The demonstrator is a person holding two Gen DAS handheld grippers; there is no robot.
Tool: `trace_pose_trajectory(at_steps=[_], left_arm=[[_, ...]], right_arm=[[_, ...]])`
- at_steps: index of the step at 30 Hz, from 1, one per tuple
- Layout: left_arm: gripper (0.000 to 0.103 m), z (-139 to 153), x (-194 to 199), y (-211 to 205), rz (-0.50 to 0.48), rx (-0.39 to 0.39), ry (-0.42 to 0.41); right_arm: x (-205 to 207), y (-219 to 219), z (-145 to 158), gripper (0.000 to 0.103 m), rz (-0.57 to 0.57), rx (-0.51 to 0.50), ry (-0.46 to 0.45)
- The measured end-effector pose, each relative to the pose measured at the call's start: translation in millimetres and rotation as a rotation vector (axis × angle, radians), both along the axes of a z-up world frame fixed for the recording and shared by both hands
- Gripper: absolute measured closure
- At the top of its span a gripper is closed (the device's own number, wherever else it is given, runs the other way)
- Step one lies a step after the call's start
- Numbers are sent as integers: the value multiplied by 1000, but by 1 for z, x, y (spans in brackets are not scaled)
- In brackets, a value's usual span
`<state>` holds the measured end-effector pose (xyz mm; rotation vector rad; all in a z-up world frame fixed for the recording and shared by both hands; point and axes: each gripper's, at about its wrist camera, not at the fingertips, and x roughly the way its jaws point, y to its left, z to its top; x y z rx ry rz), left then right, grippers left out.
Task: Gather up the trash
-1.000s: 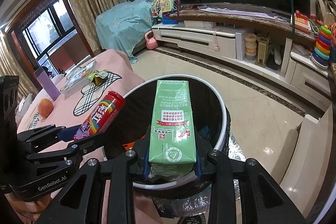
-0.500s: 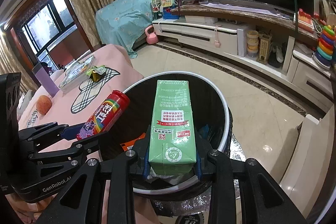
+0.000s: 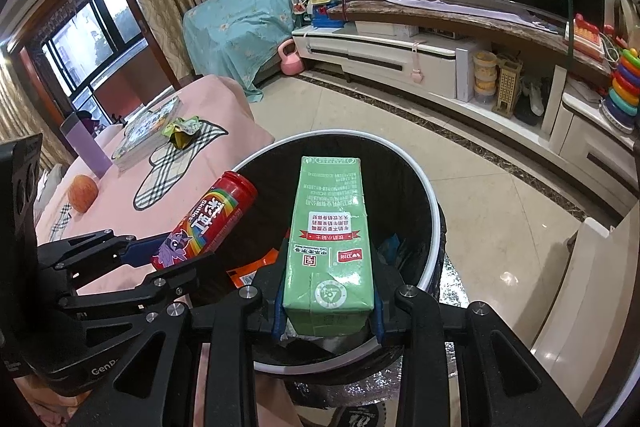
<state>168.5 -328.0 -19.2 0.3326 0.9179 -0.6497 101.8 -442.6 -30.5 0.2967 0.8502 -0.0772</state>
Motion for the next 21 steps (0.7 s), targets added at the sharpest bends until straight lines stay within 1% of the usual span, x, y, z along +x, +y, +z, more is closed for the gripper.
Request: trace_pose_trajectory(at_steps=[4,7,9,10,11,13,15,17,19,21], left_arm=[[69,-1,2,1,8,5,4],[69,-2,5,4,23,-1,28],[68,-1,6,6,23,-8,39],[62,-1,6,8,27,-6,37],[54,0,6,9,31,-7,33],[46,4,4,14,40,-17,19],[44,6,2,20,50,-23,15],[42,9,1,27,59,-35,14],[41,10,0,36,75,-46,16],[40,12,-2,44,88,-60,18]], right_arm=[[1,-1,0,71,1,7,3],[4,-3,-1,71,5,19,9],[4,-4,-1,68,3,27,10],[4,-5,-1,68,2,30,10],[4,-6,0,68,-1,33,8],[2,-7,1,68,-6,45,3],[0,-8,3,67,-10,51,-4],[-4,-7,7,59,-12,58,-16],[-8,-4,12,53,-13,58,-32],[-11,-1,16,50,-16,54,-45]])
